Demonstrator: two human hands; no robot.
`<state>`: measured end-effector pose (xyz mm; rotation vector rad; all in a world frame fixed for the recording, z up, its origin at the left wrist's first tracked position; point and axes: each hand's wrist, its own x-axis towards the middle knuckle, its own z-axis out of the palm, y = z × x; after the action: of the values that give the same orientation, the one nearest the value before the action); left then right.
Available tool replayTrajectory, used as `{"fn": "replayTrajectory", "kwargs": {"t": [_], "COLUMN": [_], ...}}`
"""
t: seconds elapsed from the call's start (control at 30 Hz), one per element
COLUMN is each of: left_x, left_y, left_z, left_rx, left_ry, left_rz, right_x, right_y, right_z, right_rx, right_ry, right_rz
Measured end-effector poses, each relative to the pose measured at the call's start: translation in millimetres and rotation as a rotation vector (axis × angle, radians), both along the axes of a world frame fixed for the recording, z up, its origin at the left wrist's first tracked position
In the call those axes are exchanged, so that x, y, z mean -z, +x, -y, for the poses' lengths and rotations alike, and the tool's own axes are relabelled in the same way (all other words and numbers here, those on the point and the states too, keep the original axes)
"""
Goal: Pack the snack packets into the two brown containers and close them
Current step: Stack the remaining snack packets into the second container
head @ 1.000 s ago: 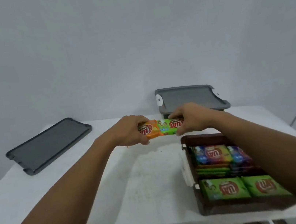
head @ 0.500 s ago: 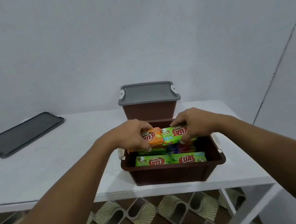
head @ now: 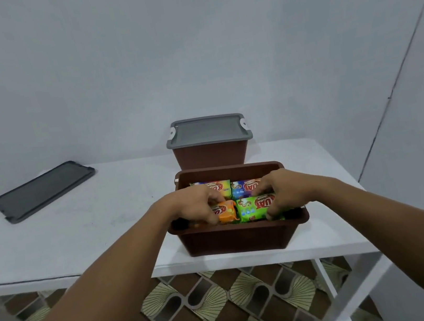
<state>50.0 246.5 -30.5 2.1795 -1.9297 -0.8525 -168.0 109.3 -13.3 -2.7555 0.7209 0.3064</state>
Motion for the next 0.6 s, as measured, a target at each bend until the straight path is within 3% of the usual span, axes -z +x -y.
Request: {"fn": "replayTrajectory", "kwargs": {"t": [0.4, 0.6], "left_x": [12.6, 14.6], "left_y": [6.4, 10.5], "left_z": [14.8, 26.6], "left_rx": [-0.048, -0.131], "left_ry": [0.113, 0.184], "left_rz": [-0.136, -0.216], "right_x": [14.6, 15.9], "right_y": [11.1, 29.3], "right_z": [3.9, -2.8], "right_rx": [0.022, 0.022], "right_ry": [0.210, 0.193], "right_rz": [-0.032, -0.263]}}
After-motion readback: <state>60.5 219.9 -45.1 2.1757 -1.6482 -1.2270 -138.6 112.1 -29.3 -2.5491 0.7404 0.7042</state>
